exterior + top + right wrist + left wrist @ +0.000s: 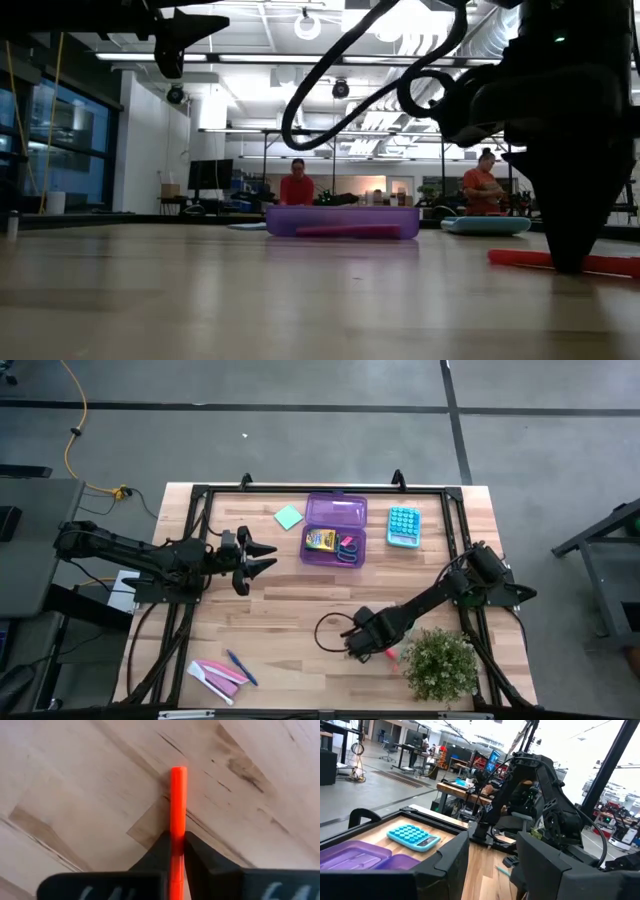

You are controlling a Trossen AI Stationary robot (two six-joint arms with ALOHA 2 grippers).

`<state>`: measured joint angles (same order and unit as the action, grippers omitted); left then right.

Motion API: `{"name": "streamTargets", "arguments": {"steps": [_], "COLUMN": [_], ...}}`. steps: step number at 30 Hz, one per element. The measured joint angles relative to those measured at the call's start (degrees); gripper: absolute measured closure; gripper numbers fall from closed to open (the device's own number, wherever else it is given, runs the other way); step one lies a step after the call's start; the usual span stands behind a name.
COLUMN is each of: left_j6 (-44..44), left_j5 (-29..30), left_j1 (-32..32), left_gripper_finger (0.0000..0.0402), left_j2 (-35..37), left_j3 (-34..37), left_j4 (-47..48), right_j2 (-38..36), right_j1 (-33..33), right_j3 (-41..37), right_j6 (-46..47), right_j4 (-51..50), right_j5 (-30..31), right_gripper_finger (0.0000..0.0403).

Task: Pack school essentials
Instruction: Put the orange pen into the violet supply box

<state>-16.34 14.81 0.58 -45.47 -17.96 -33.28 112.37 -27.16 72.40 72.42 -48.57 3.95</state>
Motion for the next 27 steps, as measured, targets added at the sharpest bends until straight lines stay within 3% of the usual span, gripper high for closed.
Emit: {"name": "streamTargets", "arguments": {"steps": [4,10,14,20,22,27], "left_j6": [-0.02,-0.09,-0.09,0.53,1.97,5.57], "left_j5": [0.66,0.96,0.95,0.89,0.88,0.82], "left_j1": [0.00,0.00,0.00,0.23,0.90,2.81], "left_gripper_finger": [0.0245,0.0245,0.0245,0.0245,0.0245,0.0245], "left_j2": [0.00,0.00,-0.01,-0.02,-0.47,-1.79], "left_j3": [0.00,0.00,0.00,0.00,-0.02,-0.03], "left_j4": [0.00,-0.02,-0.02,-0.02,-0.21,-1.64], "right_j2": [-2.33,-9.57,-12.42,-12.78,-13.29,-17.43], "right_j1": [0.21,-1.07,-0.77,2.29,4.52,11.90], "right_j3": [-0.53,-0.28,-0.22,-1.39,-5.88,-20.23], "right_j6": [-6.12,-15.92,-23.05,-38.37,-44.42,-55.72], "right_j4": [-3.88,-1.39,4.98,18.52,29.02,57.37], "right_j5": [7.99,20.94,29.76,37.32,35.88,20.22], "right_gripper_finger": [0.0397,0.0399,0.0400,0.0401,0.0402,0.0402]}}
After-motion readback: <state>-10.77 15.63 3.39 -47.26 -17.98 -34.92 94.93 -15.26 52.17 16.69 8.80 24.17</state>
